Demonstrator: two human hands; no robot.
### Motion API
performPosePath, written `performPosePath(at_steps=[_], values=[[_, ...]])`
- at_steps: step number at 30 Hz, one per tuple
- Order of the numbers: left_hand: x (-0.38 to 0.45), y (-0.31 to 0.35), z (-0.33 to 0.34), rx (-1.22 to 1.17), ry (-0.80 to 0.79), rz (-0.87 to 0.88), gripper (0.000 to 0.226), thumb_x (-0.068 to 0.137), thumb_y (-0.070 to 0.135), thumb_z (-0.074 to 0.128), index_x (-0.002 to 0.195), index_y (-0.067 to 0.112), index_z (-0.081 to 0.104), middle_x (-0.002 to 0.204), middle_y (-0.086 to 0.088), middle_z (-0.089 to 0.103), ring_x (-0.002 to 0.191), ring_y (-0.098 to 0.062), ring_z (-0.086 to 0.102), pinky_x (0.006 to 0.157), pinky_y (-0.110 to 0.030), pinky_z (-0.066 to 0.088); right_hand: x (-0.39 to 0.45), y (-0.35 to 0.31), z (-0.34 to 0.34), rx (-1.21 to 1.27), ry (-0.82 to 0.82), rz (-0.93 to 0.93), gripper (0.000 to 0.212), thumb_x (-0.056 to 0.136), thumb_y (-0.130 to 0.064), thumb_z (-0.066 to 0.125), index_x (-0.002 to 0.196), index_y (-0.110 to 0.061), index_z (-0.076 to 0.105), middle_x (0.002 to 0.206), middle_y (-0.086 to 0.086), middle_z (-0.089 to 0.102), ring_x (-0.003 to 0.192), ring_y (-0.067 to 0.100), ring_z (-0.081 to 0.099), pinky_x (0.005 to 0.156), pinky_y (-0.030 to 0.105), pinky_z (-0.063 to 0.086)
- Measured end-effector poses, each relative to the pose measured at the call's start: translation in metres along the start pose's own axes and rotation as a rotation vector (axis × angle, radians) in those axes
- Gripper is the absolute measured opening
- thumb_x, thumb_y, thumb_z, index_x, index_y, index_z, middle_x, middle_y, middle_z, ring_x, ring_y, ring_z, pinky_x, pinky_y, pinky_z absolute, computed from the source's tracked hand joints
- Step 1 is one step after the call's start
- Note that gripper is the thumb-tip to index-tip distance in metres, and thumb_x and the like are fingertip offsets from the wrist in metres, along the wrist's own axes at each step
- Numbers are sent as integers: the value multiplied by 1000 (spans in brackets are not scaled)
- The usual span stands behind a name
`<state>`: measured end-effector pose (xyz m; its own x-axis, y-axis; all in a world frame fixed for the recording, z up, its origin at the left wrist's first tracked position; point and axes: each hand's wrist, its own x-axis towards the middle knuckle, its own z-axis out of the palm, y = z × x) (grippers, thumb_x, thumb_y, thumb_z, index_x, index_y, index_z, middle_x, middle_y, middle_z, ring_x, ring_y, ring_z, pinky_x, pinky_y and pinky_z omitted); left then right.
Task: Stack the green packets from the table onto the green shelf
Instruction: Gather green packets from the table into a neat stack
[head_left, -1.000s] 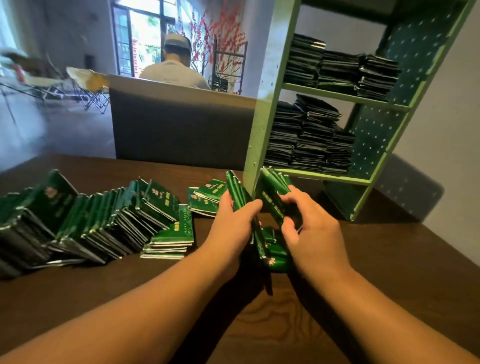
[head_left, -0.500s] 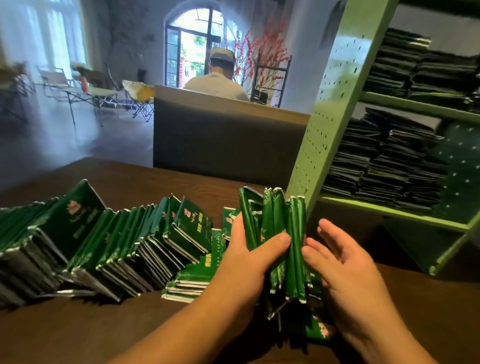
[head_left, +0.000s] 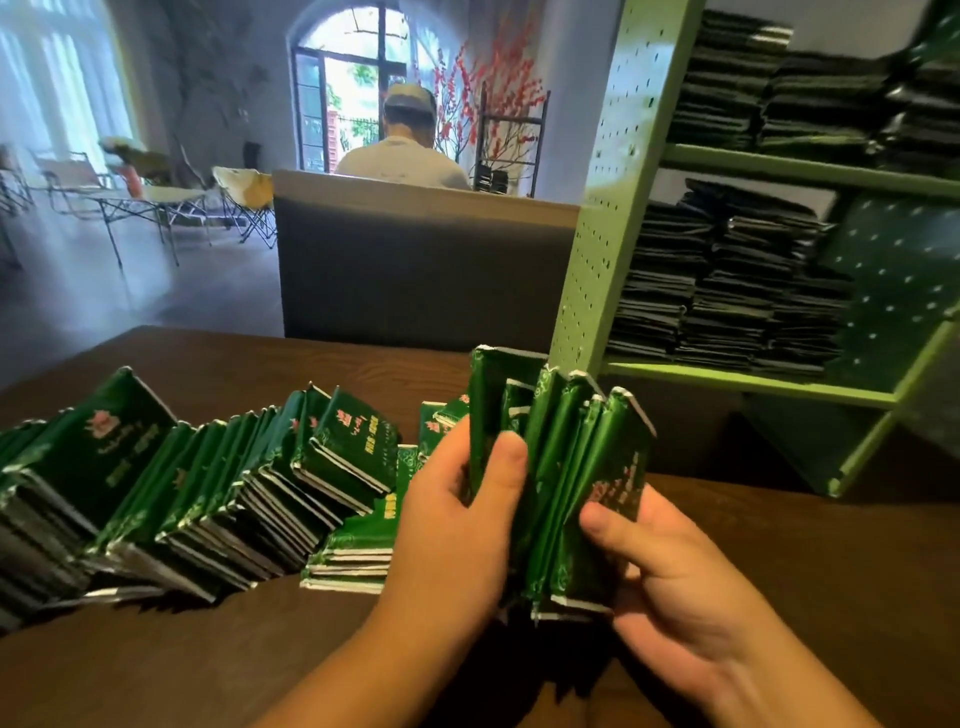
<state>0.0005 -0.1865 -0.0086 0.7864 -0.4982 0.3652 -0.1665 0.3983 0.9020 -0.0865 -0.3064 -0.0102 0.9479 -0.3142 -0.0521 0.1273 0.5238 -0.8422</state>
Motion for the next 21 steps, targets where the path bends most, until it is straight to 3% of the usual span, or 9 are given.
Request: performPosePath(at_steps=[2,5,7,10,14,18,21], values=[[1,2,-2,-39,63,-56,28,101,38,55,88,22,75,85,12,78,82,-7,73,69,-17,54,2,0,-3,29,78,-57,50,68,-4,77,117,-7,71,114,22,74,103,39,73,80,54,61],[3,0,-4,-152,41,-189,20,95,31,59,94,26,78,100,-5,78,98,-25,74,84,-43,57,3,-4,-6,111,135,-96,57,65,-8,82,120,-3,68,113,26,72,101,42,72,78,61,60],[2,-1,-5,-184,9,-233,22,99,25,56,99,19,77,101,-7,78,95,-24,75,77,-42,60,3,-7,-8,146,155,-110,63,52,-6,91,112,0,73,111,28,72,97,43,73,70,57,61],[4,-1,-8,-230,15,-264,16,97,12,57,102,8,72,94,-10,78,84,-24,74,67,-37,61,4,-7,-11,175,130,-121,88,27,-10,103,110,-2,75,117,29,70,104,45,71,73,59,59],[12,2,-16,-323,21,-314,34,90,-7,49,109,14,68,100,-15,76,84,-28,73,76,-45,58,6,-8,-16,203,121,-99,105,24,-13,104,122,-1,70,122,28,68,106,44,70,73,57,60],[21,2,-29,-559,10,-428,50,76,-2,49,121,9,68,110,-19,72,96,-33,69,88,-47,55,4,-7,-16,264,50,-41,91,23,-15,105,109,-1,78,120,26,70,101,41,73,72,53,62],[14,-1,-27,-467,-86,-449,59,69,5,59,127,14,67,119,-22,69,104,-39,65,91,-49,51,2,-1,-13,271,-5,18,90,35,-14,104,119,1,73,129,29,64,113,45,67,85,61,58]])
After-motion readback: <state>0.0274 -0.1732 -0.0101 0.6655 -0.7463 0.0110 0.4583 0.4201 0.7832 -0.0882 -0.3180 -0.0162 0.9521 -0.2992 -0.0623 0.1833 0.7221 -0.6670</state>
